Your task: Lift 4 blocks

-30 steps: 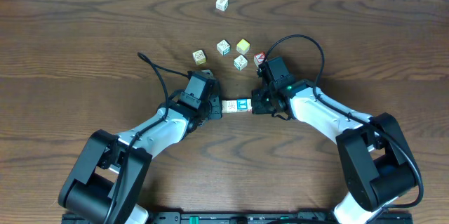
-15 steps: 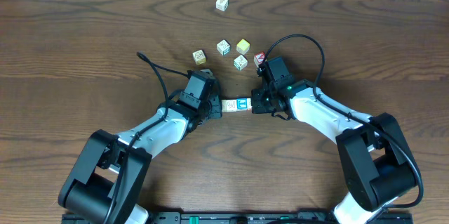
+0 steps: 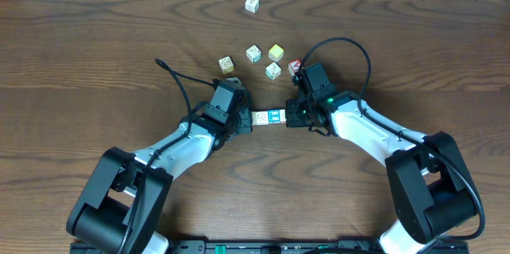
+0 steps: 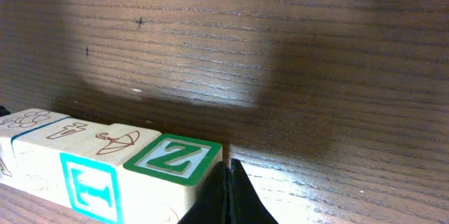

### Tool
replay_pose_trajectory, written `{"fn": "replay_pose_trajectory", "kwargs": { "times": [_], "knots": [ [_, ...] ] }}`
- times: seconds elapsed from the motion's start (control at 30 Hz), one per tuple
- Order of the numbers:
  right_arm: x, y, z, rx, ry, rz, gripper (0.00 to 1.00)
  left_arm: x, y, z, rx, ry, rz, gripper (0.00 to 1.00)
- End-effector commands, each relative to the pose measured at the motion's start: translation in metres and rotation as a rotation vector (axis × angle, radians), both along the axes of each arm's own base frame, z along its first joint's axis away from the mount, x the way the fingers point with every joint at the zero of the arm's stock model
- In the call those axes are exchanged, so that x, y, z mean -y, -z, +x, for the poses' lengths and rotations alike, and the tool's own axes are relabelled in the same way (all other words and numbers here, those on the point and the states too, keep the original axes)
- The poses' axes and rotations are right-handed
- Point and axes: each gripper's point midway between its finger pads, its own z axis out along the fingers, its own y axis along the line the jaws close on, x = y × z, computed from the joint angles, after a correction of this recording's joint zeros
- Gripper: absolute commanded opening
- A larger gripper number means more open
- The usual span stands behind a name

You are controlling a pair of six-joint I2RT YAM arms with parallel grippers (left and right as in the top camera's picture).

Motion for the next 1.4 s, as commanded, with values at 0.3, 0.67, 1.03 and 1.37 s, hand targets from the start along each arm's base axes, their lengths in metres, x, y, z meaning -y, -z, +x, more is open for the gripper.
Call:
{"fn": "replay_pose_trajectory", "kwargs": {
  "times": [0.3, 0.67, 1.03, 1.37],
  "knots": [
    [-0.053, -0.042, -0.019, 0.007, -0.139, 0.213, 0.01, 0.046, -0.041, -0.008, 0.058, 0.138, -0.153, 0.07],
    [-0.053, -0.048, -0.018, 0.023, -0.140, 0.218, 0.01, 0.047, -0.056, -0.006, 0.095, 0.142, -0.169, 0.07],
    [-0.051, -0.073, -0.013, 0.093, -0.134, 0.228, 0.01, 0.047, -0.062, -0.005, 0.109, 0.143, -0.176, 0.07],
    [-0.050, -0.070, -0.016, 0.077, -0.134, 0.220, 0.01, 0.049, -0.065, -0.006, 0.114, 0.148, -0.179, 0.07]
  ]
}}
